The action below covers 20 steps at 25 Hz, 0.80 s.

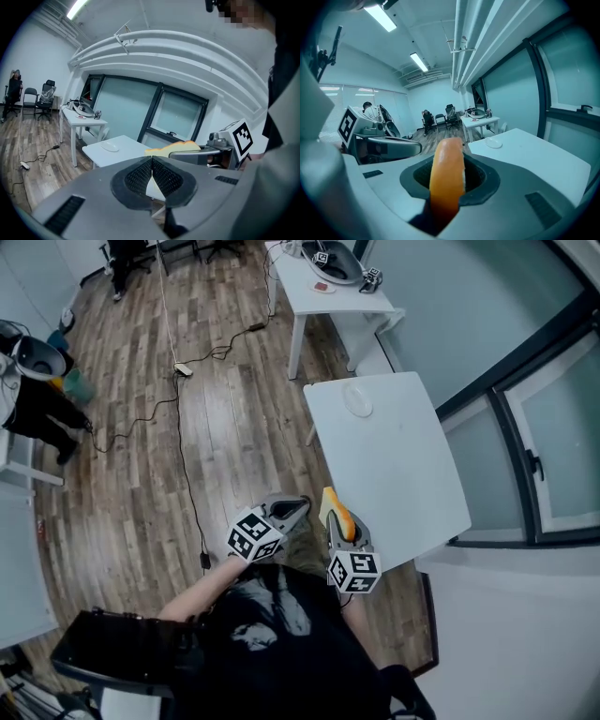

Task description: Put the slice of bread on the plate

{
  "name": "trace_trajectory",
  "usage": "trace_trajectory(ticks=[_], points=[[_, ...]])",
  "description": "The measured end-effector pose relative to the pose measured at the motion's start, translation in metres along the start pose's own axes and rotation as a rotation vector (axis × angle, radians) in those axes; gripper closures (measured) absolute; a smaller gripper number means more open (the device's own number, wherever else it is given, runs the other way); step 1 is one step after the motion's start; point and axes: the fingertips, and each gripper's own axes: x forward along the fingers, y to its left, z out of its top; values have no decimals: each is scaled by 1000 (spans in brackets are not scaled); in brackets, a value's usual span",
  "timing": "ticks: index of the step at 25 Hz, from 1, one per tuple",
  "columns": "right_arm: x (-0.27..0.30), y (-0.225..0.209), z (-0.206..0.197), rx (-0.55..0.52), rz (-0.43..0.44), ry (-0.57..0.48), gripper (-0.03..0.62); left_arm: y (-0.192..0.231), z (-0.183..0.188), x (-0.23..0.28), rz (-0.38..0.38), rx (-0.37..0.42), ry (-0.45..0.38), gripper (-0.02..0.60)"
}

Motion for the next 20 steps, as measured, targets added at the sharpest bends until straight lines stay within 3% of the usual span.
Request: trace_trajectory(ticks=[12, 20], points=[[140, -98, 79, -37, 38, -9, 490, 122, 62, 112, 67, 42, 45, 578], [203, -159, 78, -67, 58, 91, 490, 163, 70, 175, 63, 27, 112, 578]])
